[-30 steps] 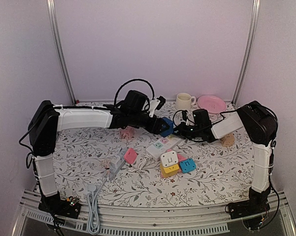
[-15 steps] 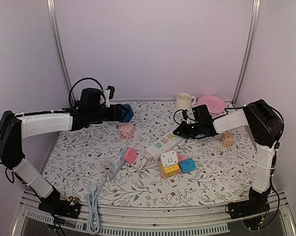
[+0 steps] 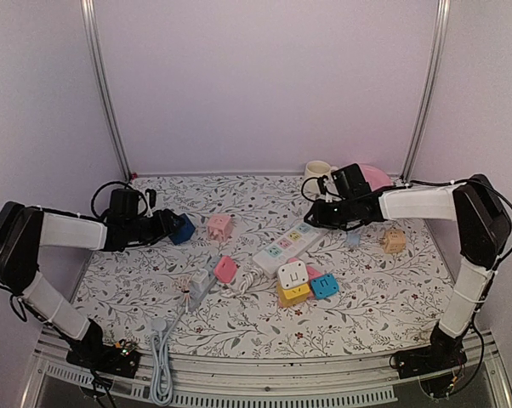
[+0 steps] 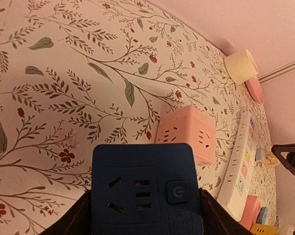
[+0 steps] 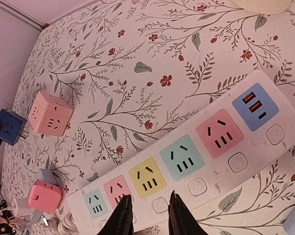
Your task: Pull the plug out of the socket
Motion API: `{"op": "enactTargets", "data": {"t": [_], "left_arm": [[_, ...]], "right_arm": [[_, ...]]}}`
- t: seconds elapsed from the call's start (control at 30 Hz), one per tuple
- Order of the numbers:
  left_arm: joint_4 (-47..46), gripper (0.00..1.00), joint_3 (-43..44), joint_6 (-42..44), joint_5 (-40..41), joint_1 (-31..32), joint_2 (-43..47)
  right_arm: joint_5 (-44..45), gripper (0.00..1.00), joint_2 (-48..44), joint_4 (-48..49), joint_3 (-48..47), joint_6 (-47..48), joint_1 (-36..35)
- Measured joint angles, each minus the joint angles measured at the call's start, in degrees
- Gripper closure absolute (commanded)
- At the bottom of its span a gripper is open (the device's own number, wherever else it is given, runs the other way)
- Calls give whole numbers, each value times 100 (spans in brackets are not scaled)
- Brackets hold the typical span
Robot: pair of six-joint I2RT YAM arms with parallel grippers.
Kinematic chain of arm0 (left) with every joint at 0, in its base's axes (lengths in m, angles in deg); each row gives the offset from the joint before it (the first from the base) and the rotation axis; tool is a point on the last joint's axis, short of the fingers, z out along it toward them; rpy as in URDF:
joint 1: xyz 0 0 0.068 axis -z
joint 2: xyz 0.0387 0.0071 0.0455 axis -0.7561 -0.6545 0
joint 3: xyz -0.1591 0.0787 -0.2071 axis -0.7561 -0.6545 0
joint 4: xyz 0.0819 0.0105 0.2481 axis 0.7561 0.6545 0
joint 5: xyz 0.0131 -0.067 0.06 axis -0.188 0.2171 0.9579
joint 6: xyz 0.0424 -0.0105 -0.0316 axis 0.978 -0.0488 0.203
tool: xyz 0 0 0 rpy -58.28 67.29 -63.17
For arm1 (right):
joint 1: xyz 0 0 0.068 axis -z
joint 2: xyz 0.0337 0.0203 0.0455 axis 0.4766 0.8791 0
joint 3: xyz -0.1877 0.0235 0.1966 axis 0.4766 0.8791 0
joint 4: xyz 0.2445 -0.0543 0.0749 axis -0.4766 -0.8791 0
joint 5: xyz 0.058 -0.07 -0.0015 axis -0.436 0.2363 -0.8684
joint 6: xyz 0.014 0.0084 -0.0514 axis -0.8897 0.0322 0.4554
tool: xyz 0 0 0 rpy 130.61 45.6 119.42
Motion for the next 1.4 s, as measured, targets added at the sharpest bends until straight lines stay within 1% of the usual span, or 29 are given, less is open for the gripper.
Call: {"op": "enactTargets", "data": {"t": [0.17,0.27,0.37,0.47,0.53,0.6,0.7,0.83,0.93,1.1,1.4], "left_arm": [[-339,79,-227,-170,-297,-131,-116],[-457,75,-289,-210,-372,-177,-229],[-579,68,-352,-232,-446,-210,-369],[-673,54,-409,-243,-490,-234,-455],[-728,42,-424,-249,-501,-245,-466],[-763,32,-448,-249,-501,-249,-466],[-831,16,-501,-251,-448,-254,-463],[-791,4,-579,-205,-275,-271,-439],[-699,3,-647,-175,-81,-280,-284],[-496,3,-669,-74,348,-284,92],[-57,3,-671,122,1182,-269,813]], "right_arm": [[306,67,-317,-262,-28,76,-195],[457,65,-446,-396,-28,129,-289],[586,63,-577,-518,-28,157,-356],[704,59,-684,-629,-28,184,-439],[763,56,-732,-678,-28,190,-509],[850,52,-778,-748,-28,199,-601],[988,41,-866,-872,-28,214,-761],[1141,26,-1025,-997,-28,247,-970],[1244,18,-1147,-1054,-28,254,-1119],[1440,12,-1333,-1198,-28,258,-1281],[1700,10,-1414,-1429,-28,229,-1532]]}}
